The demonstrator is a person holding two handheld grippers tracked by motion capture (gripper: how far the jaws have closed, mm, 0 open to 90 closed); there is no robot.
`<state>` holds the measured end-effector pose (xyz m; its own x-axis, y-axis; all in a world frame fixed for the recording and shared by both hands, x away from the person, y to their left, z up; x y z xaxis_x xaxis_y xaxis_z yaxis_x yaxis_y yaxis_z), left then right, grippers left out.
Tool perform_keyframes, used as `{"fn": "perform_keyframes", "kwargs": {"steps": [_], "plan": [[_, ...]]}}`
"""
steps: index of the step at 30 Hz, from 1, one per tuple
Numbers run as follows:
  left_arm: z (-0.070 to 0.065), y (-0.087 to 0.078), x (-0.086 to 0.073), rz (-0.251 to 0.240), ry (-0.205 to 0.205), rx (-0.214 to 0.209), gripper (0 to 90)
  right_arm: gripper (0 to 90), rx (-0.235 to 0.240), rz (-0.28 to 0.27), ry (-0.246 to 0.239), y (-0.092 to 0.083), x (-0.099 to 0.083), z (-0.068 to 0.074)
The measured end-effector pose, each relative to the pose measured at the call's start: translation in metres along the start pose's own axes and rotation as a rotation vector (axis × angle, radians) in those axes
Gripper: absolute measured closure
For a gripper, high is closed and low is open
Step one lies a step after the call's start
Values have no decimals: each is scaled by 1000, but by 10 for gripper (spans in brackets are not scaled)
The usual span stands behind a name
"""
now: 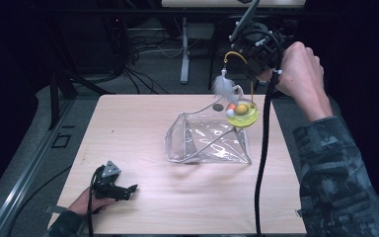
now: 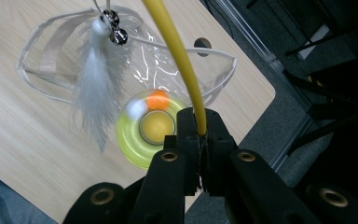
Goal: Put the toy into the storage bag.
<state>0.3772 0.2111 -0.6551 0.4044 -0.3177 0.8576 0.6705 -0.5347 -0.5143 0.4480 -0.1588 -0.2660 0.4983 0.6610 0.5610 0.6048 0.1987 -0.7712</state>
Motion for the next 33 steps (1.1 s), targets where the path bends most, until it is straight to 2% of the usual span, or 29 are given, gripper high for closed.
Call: {"fn": "perform_keyframes", "kwargs": {"steps": [5, 12, 24, 29, 33], "plan": [[0, 0, 0, 0, -1, 0, 0, 877, -8, -15, -14, 2, 9, 4], [0, 0, 0, 0, 0, 0, 0, 877, -4, -55, -8, 12, 20, 9], [0, 0, 0, 0, 0, 0, 0, 877, 7, -61, -29, 31, 27, 21], [0, 0, 0, 0, 0, 0, 0, 876, 20, -67, -20, 42, 28, 25], [0, 0, 0, 0, 0, 0, 0, 877, 32, -44, -23, 54, 26, 28]]}}
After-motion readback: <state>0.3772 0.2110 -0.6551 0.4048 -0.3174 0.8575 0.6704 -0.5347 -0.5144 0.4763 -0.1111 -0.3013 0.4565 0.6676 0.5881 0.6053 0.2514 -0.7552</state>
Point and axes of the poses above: each handheld gripper's, and its own axes: y roughly forward along the jaws, x roughly out of its top, z roughly to its left, the point moved 9 cm from there along y, roughly forward along the jaws, and after that the axes turned 14 degrees about -z, right-handed, at the moved point
